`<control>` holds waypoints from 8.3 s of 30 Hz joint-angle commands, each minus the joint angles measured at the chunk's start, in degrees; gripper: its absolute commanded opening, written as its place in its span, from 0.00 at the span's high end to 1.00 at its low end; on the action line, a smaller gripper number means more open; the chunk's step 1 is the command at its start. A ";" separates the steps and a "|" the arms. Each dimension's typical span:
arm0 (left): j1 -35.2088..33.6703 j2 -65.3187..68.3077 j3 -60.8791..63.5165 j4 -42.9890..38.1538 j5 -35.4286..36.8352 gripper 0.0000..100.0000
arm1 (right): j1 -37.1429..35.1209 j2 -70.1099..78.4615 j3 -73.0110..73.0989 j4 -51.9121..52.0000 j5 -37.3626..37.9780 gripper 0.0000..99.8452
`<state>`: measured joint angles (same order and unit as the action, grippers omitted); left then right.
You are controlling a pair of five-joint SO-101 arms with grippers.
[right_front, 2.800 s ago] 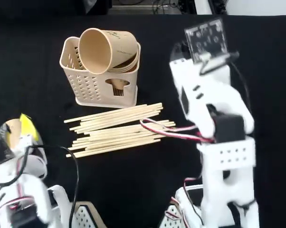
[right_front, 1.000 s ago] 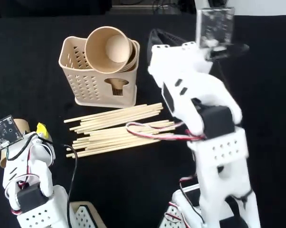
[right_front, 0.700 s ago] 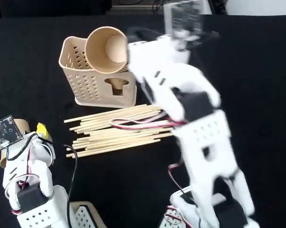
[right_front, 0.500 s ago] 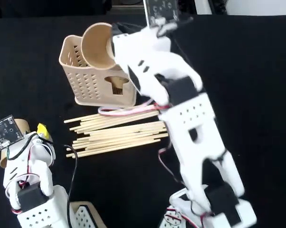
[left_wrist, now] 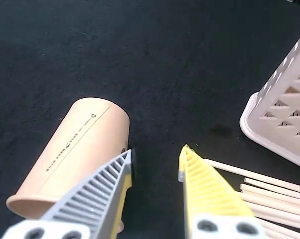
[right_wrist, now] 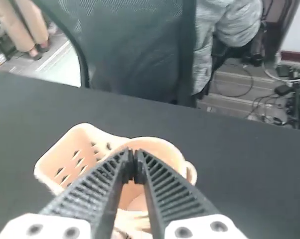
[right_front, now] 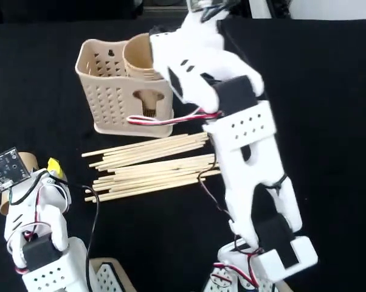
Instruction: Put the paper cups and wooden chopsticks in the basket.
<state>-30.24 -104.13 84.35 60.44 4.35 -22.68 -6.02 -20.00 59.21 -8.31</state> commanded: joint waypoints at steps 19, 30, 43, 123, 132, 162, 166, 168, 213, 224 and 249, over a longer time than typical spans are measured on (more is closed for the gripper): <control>-20.97 -0.09 -13.76 15.56 4.22 0.73 | 21.10 -24.40 -3.47 36.13 34.37 0.98; -27.56 1.49 -54.20 31.56 -2.64 0.72 | 23.12 -24.40 1.71 37.98 37.10 0.98; -48.04 27.43 -42.33 32.18 -11.87 0.73 | 23.21 -24.40 11.74 36.66 37.10 0.98; -17.36 25.05 -40.40 14.24 -12.48 0.97 | 47.03 -24.92 28.62 38.95 41.05 0.98; -8.04 32.70 -71.34 20.04 -20.66 0.97 | 53.98 -24.92 60.26 20.84 44.31 0.98; 49.01 85.36 -115.82 40.26 -19.60 0.97 | 41.67 -24.84 88.48 -16.62 37.10 0.98; 49.01 90.37 -115.65 40.35 -19.60 0.97 | 41.67 -24.84 88.75 -17.58 37.10 0.98; 49.01 92.13 -115.82 40.35 -19.60 0.97 | 41.67 -24.84 88.75 -17.58 37.10 0.98; 49.45 88.53 -111.60 40.44 -22.24 0.97 | 41.76 -24.84 26.86 -4.75 15.30 0.98; 44.62 93.54 -111.52 40.18 -23.91 0.97 | 29.19 -24.84 12.44 -3.87 0.09 0.99; 43.82 93.98 -112.31 39.91 -23.82 0.97 | 9.76 -24.92 16.57 2.11 -29.63 0.98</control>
<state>14.68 -10.15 -25.89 100.18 -19.38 -11.25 -29.58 -2.68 63.87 -37.14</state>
